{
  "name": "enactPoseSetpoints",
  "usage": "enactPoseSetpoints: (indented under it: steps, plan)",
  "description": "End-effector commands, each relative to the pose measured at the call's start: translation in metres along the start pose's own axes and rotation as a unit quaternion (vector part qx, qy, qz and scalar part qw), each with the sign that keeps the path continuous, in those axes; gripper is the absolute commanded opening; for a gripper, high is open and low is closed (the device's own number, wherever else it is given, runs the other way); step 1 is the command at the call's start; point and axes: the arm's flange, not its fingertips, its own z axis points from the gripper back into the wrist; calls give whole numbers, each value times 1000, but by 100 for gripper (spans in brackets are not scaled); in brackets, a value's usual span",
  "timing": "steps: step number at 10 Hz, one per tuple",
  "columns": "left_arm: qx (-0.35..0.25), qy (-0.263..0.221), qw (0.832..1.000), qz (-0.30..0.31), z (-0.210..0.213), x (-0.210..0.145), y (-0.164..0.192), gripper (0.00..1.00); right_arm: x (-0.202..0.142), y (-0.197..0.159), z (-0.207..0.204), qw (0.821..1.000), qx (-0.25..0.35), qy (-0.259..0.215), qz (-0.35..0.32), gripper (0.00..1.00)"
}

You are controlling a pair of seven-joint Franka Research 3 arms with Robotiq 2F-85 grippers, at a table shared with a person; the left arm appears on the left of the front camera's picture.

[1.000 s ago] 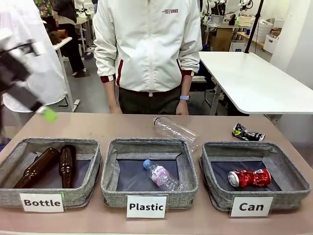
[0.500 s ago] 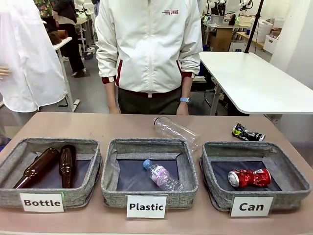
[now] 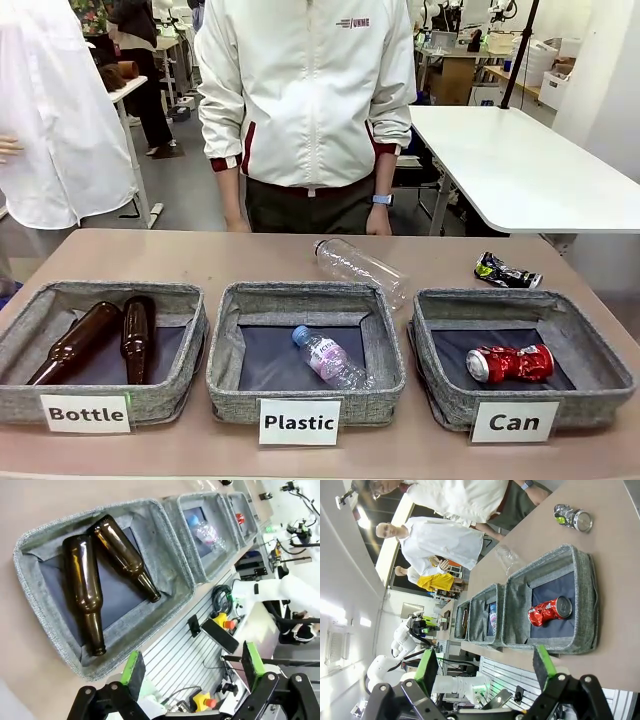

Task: Sort the can waste into the basket.
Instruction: Pick up the can waste from the table and place it in the right Fabric basket.

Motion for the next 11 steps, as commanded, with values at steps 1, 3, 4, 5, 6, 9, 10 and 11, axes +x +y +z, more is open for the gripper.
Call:
enactPoseSetpoints:
  steps: [1, 3, 4, 5, 6, 9, 10, 11]
  plan:
    - [5, -3, 1000, -8, 4, -5, 5, 100, 2, 1, 0, 1000, 11, -7, 13, 100]
    - [5, -3, 1000, -8, 4, -5, 5, 100, 2, 1, 0, 1000, 11, -7, 13, 100]
    - [5, -3, 1000, -8, 4, -5, 5, 100, 2, 1, 0, 1000, 11, -7, 13, 100]
    - [5, -3, 1000, -8, 4, -5, 5, 100, 2, 1, 0, 1000, 11, -7, 13, 100]
    - [5, -3, 1000, -8, 4, -5, 5, 100, 2, 1, 0, 1000, 11, -7, 13, 100]
    - [5, -3, 1000, -8, 4, -5, 5, 100, 2, 1, 0, 1000, 11, -7, 13, 100]
    - [5, -3, 1000, -8, 4, -5, 5, 100, 0, 0, 0, 1000, 0, 0, 0, 100]
    - [5, -3, 1000, -8, 4, -5, 5, 100, 8, 21, -10, 994, -110, -26, 7, 100]
